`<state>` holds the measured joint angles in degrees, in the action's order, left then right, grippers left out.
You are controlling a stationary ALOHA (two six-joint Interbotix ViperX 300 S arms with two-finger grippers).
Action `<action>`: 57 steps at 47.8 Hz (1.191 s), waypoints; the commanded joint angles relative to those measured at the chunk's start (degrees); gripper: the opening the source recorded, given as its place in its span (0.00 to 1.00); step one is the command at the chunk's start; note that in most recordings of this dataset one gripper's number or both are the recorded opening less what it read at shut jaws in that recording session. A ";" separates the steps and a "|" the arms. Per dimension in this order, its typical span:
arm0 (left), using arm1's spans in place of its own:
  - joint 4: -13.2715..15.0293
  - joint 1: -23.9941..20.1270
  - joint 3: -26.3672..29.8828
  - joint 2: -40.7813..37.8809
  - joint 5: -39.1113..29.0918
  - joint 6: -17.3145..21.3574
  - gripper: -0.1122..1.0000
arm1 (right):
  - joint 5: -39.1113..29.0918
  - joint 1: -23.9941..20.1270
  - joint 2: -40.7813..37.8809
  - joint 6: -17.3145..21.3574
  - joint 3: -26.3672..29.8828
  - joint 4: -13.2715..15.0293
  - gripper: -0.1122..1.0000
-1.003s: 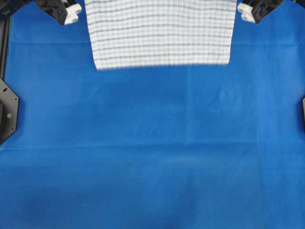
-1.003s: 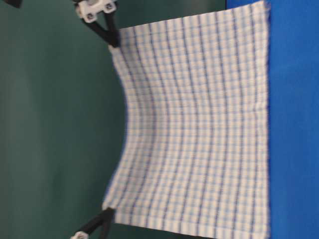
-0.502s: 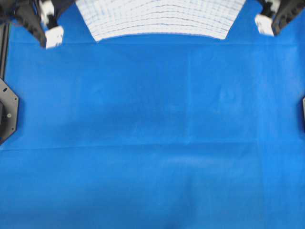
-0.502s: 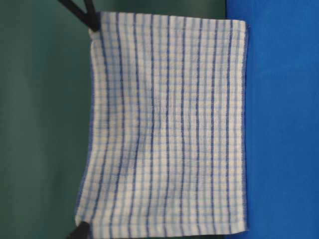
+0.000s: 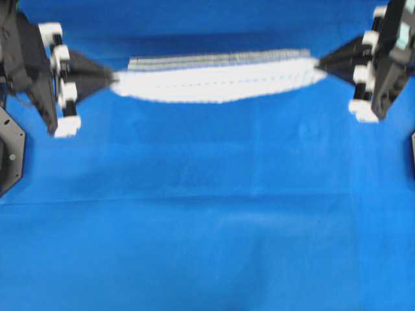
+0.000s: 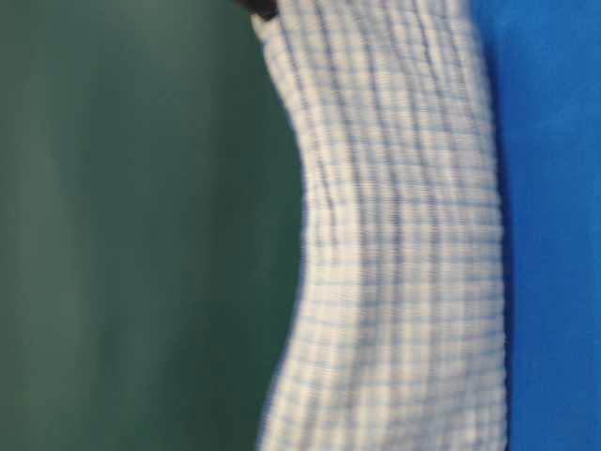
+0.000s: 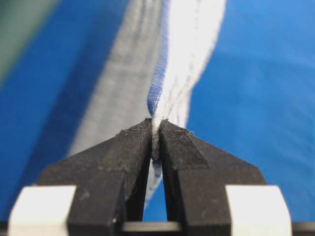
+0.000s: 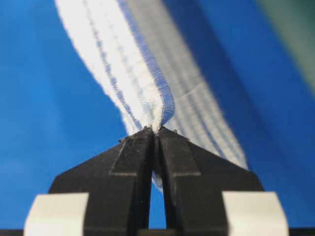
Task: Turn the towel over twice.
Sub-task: 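Swing the held edge forward and lower it onto the table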
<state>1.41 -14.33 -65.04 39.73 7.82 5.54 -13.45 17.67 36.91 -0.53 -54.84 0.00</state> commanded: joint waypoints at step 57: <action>0.09 24.96 -0.62 -18.19 3.87 -10.90 0.14 | 10.63 -26.19 -17.40 20.83 -5.80 -0.18 0.15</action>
<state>1.49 10.46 -66.71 21.45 12.13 -5.36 -2.64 -8.35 19.25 20.39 -61.96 0.00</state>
